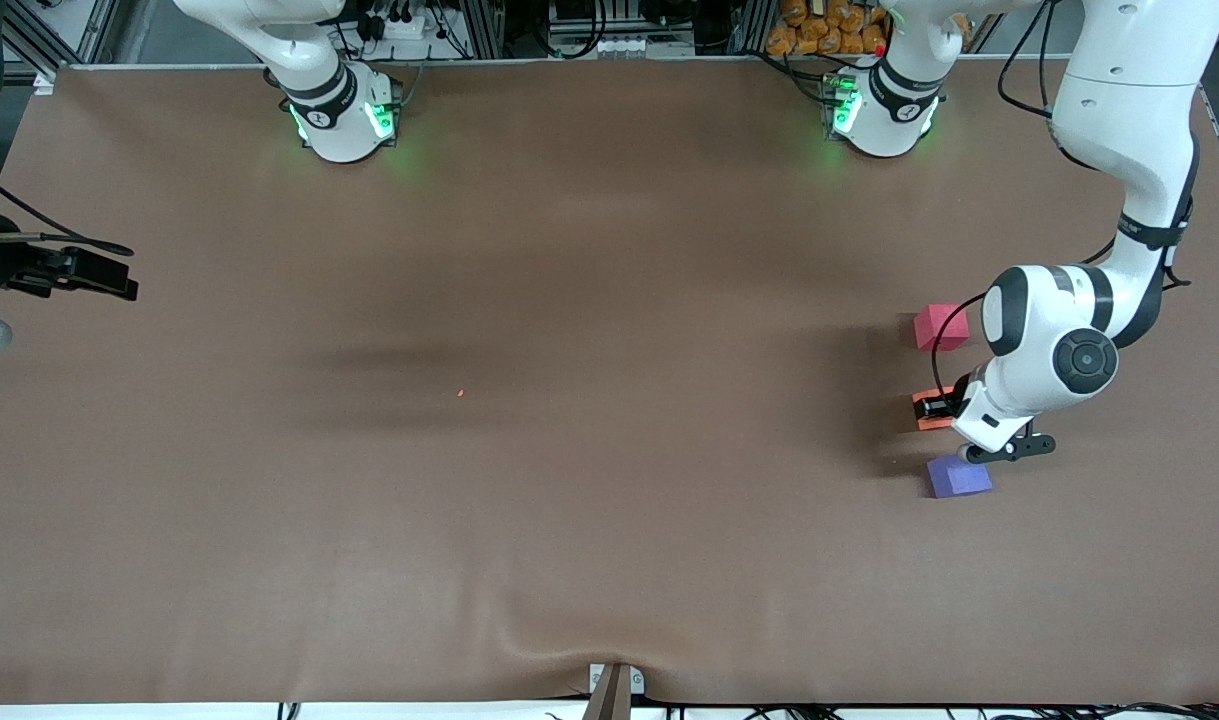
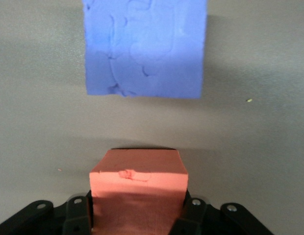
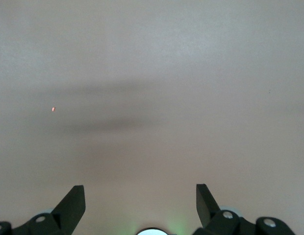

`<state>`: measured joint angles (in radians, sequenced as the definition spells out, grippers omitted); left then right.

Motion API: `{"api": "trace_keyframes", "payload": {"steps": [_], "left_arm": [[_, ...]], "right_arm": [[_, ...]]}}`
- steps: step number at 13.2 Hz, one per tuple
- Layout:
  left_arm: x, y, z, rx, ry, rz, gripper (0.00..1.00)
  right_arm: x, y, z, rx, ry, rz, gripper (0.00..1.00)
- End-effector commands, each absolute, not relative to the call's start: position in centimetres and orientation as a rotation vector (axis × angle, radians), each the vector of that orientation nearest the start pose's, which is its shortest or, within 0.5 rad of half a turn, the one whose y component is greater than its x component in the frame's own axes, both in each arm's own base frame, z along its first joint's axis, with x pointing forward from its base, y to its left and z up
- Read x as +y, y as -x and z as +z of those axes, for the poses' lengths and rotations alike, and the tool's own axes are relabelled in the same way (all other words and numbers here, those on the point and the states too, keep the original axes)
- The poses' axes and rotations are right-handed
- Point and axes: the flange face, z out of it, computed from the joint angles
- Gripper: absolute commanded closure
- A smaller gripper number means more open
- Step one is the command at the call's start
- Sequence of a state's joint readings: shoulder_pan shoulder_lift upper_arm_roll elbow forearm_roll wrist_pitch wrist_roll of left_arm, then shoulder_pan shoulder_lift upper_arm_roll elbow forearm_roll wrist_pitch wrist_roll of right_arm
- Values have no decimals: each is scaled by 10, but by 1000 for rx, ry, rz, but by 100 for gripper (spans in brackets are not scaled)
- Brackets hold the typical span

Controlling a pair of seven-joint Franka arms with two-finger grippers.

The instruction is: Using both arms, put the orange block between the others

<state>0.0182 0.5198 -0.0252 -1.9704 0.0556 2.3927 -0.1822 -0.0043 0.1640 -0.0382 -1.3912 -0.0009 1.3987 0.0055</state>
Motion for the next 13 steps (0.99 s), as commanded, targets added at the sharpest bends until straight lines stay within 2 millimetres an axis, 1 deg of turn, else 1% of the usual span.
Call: {"api": "trace_keyframes", "payload": {"steps": [1,2,3,4,5,6,7,9,11,12,13], "left_arm": [[-4,-603,199,-182,3092,140,47],[-6,-602,202,-167,3091,143,0],[-9,-603,218,-163,3090,145,0],[-9,-601,238,-148,3082,179,0],[-17,-599,260,-129,3081,197,0],[-28,-597,286,-103,3085,180,0],[-31,-595,313,-94,3084,158,0],[-39,-584,364,-81,3075,150,0],[-33,-578,417,-68,3071,109,0],[-27,-580,441,-32,3070,108,0],[-21,-582,460,-20,3066,142,0]], "right_arm": [[-22,-587,603,64,3129,216,0],[-22,-587,603,64,3131,216,0],[-22,-587,603,62,3132,216,0],[-21,-587,603,59,3133,216,0],[-20,-587,604,57,3134,214,0],[-20,-587,603,57,3136,217,0],[-20,-587,603,60,3136,217,0],[-20,-587,603,55,3137,217,0],[-20,-587,603,58,3137,217,0],[-21,-587,603,58,3139,217,0],[-20,-587,602,58,3139,219,0]]}}
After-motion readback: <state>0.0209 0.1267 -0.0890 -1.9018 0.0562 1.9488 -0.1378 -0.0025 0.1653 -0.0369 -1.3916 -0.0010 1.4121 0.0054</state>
